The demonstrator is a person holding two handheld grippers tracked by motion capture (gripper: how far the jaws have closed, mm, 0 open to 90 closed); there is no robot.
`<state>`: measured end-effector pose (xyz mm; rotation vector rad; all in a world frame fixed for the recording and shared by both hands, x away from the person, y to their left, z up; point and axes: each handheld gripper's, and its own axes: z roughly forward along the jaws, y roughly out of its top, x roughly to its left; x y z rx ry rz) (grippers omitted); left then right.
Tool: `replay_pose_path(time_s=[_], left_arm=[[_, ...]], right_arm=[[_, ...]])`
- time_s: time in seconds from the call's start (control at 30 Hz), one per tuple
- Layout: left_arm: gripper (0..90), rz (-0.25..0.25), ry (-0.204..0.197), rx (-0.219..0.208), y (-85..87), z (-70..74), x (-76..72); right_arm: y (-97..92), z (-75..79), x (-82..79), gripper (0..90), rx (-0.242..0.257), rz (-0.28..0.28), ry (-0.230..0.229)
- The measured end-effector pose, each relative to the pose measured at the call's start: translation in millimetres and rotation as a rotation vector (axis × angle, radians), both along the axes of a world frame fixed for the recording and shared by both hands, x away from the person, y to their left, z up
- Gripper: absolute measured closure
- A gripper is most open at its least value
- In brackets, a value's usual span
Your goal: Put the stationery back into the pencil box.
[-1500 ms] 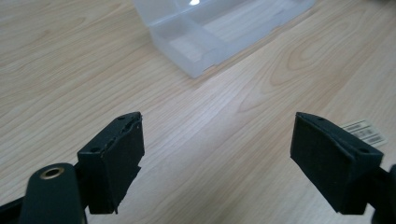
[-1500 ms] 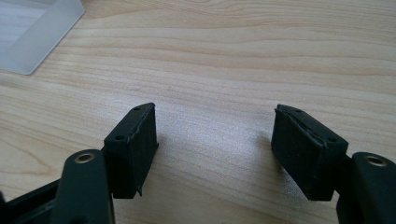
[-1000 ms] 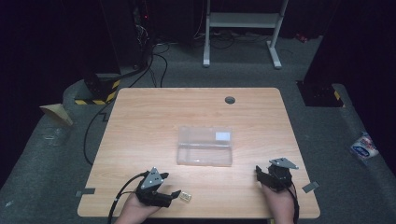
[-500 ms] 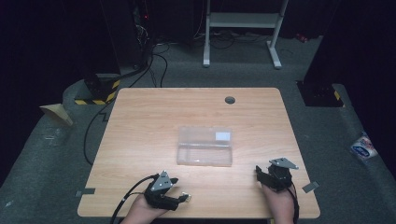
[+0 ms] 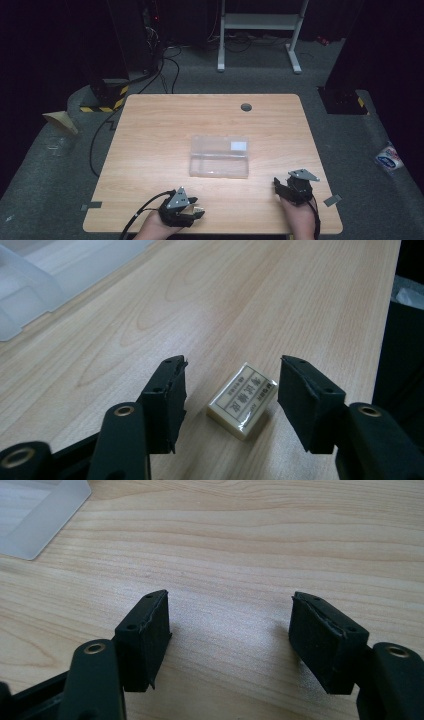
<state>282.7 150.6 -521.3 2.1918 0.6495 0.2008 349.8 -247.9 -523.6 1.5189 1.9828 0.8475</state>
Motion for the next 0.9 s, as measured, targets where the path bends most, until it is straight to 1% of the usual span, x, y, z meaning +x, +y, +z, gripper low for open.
replay_pose_path(time_s=[0.03, 0.07, 0.23, 0.33, 0.37, 0.5, 0.6, 0.67, 0.7, 0.73, 0.9], left_arm=[[48.0, -0.007, -0.002, 0.002, -0.8, -0.4, -0.7], [48.0, -0.009, -0.001, 0.003, -1.2, -0.6, -1.2], [54.4, -0.022, -0.01, 0.012, -1.7, -1.2, -2.4], [55.0, -0.027, 0.0, 0.003, -2.4, -1.4, -2.6], [55.1, -0.033, -0.009, 0.009, -2.5, -1.4, -2.8], [55.6, -0.032, -0.01, 0.009, -2.0, -1.4, -2.9], [55.7, -0.016, -0.021, 0.017, -0.2, -1.3, -1.6], [56.3, 0.011, -0.03, 0.036, 2.0, -1.3, -0.6], [60.3, 0.022, -0.036, 0.046, 3.1, -1.6, -0.3], [60.3, 0.034, -0.044, 0.043, 5.6, -2.2, 0.5], [60.4, 0.069, -0.043, 0.04, 13.7, -2.5, 2.5]], right_arm=[[0.0, 0.0, 0.0, 32.5, 0.0, 0.0, 0.0], [0.0, 0.0, 0.0, 32.5, 0.0, 0.0, 0.0], [0.0, 0.0, 0.0, 32.5, 0.0, 0.0, 0.0], [0.2, 0.0, -0.2, 33.0, 0.001, 0.001, 0.0], [0.2, 0.0, -0.2, 33.0, 0.001, 0.001, 0.0], [0.2, 0.0, -0.2, 33.0, 0.001, 0.001, 0.0], [0.2, 0.0, -0.2, 33.0, 0.001, 0.0, 0.0], [0.1, 0.0, -0.1, 33.0, -0.001, 0.002, -0.001], [0.1, 0.0, -0.1, 33.1, -0.001, 0.002, -0.001], [0.2, 0.0, -0.2, 33.1, -0.001, 0.002, -0.001], [0.3, 0.0, -0.2, 33.2, -0.003, 0.002, -0.002]])
